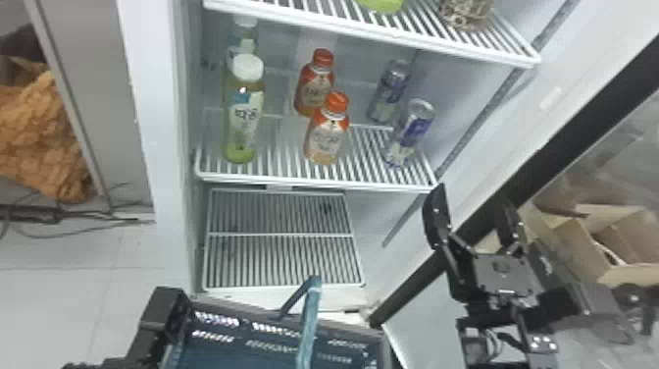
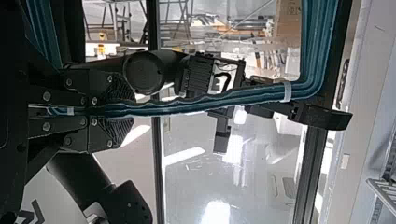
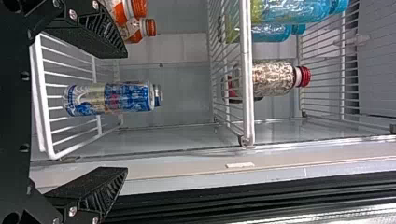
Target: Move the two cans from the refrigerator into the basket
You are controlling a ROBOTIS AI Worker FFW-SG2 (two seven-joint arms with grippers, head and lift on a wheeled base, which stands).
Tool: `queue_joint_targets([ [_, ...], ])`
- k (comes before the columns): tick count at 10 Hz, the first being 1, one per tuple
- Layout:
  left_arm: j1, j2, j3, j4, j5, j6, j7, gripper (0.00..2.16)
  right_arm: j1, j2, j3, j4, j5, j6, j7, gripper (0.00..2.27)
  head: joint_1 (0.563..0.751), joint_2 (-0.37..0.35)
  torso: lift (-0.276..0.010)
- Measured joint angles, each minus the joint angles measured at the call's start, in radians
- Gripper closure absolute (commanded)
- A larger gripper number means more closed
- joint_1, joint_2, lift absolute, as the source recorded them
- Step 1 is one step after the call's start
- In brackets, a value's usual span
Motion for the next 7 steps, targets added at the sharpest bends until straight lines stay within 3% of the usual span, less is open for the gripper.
queue_joint_targets([
  [7,-0.002,0.0,-0.002,0.0,0.002,0.0,0.0,1.21,-0.056,-0.009,0.006,0.062,0.002,-0.004,0.02,0.15,0.695,-0.35,-0.266],
])
